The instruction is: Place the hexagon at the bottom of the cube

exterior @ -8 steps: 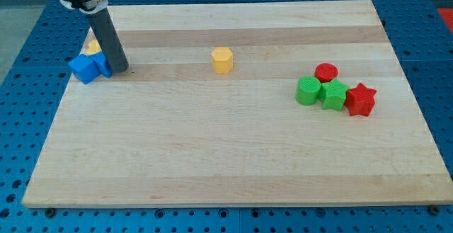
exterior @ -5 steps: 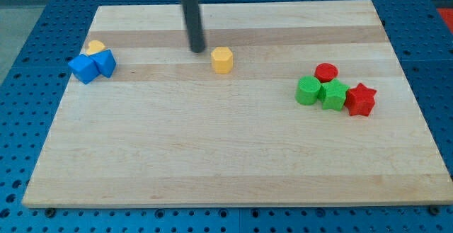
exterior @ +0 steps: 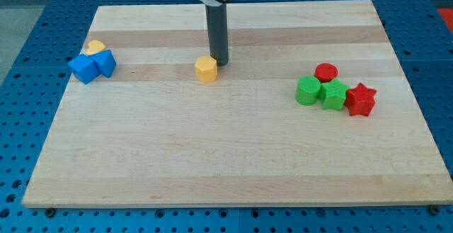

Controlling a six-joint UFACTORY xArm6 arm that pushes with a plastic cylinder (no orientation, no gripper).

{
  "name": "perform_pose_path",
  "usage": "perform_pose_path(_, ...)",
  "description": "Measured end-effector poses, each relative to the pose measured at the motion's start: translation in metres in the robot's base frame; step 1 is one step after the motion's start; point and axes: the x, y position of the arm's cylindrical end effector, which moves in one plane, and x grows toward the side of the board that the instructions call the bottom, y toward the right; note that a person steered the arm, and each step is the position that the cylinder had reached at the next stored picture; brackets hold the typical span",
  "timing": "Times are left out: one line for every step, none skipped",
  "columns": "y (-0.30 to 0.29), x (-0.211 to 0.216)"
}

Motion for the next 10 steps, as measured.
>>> perform_pose_path(0.0,0.024)
perform_pose_path(0.0,0.053)
perform_pose_path(-0.015,0.063)
perform_pose_path(-0.013,0.059)
perform_pose_path(0.001,0.038)
perform_pose_path(-0.004,0.037)
perform_pose_path(-0.035,0.036)
perform_pose_path(-0.056,0.034)
perform_pose_path(-0.071,0.036)
perform_pose_path(-0.081,0.045)
